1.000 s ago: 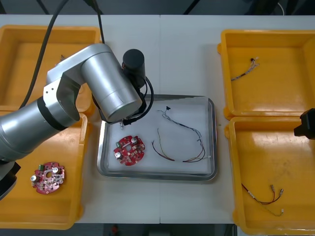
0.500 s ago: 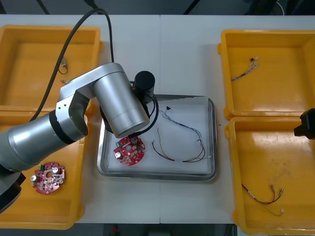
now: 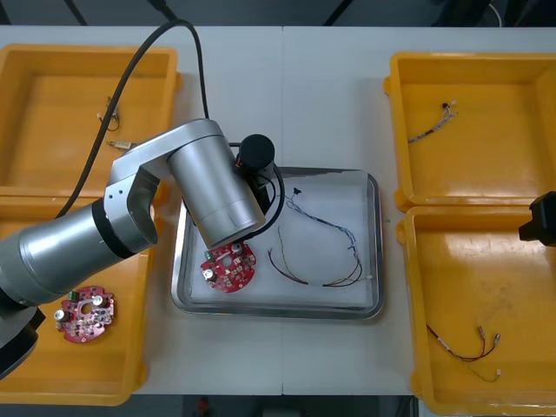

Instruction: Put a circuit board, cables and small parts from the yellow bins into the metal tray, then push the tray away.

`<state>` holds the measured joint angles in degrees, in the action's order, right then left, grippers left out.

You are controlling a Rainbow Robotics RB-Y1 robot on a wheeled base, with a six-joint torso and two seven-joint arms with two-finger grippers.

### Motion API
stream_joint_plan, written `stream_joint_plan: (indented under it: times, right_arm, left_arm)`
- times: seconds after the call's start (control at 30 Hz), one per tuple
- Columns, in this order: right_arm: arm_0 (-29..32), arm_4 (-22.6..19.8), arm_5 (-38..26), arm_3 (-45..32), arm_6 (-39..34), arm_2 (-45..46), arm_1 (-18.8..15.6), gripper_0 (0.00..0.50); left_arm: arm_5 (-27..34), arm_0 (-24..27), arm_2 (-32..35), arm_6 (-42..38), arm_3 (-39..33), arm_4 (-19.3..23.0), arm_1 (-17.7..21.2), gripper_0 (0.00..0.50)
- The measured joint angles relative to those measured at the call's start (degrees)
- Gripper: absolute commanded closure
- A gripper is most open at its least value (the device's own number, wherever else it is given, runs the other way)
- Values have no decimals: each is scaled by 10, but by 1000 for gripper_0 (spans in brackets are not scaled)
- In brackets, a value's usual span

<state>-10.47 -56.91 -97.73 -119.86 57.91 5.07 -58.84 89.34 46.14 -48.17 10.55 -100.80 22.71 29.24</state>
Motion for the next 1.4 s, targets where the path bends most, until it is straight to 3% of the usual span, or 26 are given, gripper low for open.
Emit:
stream_joint_plan:
  times: [0.33, 0.43, 0.5, 0.6, 1.0, 1.17, 1.4]
  right_arm:
    - [0, 0, 0, 0, 0, 0, 0, 0]
    - [0, 0, 0, 0, 0, 0, 0, 0]
    - [0, 0, 0, 0, 0, 0, 0, 0]
    - [0, 0, 0, 0, 0, 0, 0, 0]
    - [0, 0, 0, 0, 0, 0, 0, 0]
    - [0, 0, 0, 0, 0, 0, 0, 0]
    - [0, 0, 0, 0, 0, 0, 0, 0]
  left_arm:
    - [-19, 0, -18, -2, 22, 0, 0, 489]
    - [-20, 0, -20, -3, 22, 0, 0, 395]
    - [-23, 0, -20, -3, 22, 0, 0, 293]
    - [-23, 0, -20, -4, 22, 0, 0, 228]
    - [-17, 0, -19, -5, 14, -10, 0, 160]
    - [37, 0, -7, -5, -39, -2, 1, 134]
    - [124, 0, 51, -5, -150, 47, 23, 81]
